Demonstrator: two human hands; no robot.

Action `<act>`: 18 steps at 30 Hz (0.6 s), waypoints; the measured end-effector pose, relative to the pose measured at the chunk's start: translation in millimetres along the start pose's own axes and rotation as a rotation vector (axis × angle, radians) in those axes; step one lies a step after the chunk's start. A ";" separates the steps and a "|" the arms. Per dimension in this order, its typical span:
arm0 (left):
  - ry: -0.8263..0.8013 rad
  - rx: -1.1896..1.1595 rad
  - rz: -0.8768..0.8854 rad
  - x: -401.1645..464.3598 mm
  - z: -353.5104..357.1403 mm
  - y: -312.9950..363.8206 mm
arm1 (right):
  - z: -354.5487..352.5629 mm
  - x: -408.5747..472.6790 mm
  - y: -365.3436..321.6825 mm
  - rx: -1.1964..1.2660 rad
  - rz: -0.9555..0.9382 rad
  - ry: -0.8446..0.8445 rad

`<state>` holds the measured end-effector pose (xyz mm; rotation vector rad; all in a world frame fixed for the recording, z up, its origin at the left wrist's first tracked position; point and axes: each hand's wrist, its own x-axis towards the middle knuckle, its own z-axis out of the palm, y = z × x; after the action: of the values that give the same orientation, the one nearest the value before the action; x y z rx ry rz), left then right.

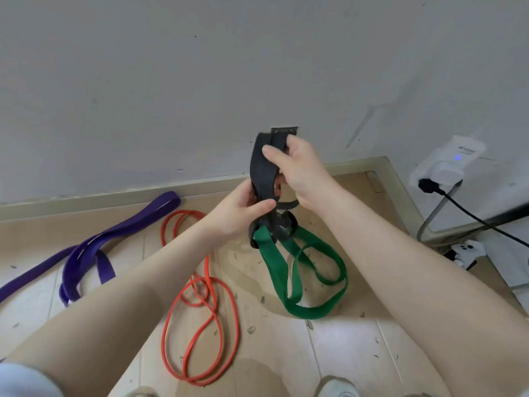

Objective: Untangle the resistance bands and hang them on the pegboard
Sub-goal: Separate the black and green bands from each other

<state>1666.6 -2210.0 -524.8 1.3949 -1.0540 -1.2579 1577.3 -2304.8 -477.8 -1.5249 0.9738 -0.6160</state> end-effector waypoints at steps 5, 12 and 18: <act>0.155 -0.069 0.102 -0.7 -2.0 27.6 | -14.5 8.7 -28.8 0.151 -0.084 -0.012; 0.507 -0.545 0.057 17.0 -9.2 32.7 | 5.9 -38.7 77.4 -0.253 0.191 0.095; 0.555 -0.643 -0.043 20.4 -6.4 6.4 | 18.7 -48.8 139.6 -0.483 0.393 -0.188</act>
<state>1675.0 -2230.4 -522.0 1.1491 -0.2052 -1.0173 1534.2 -2251.8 -610.3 -1.7023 1.2898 0.0510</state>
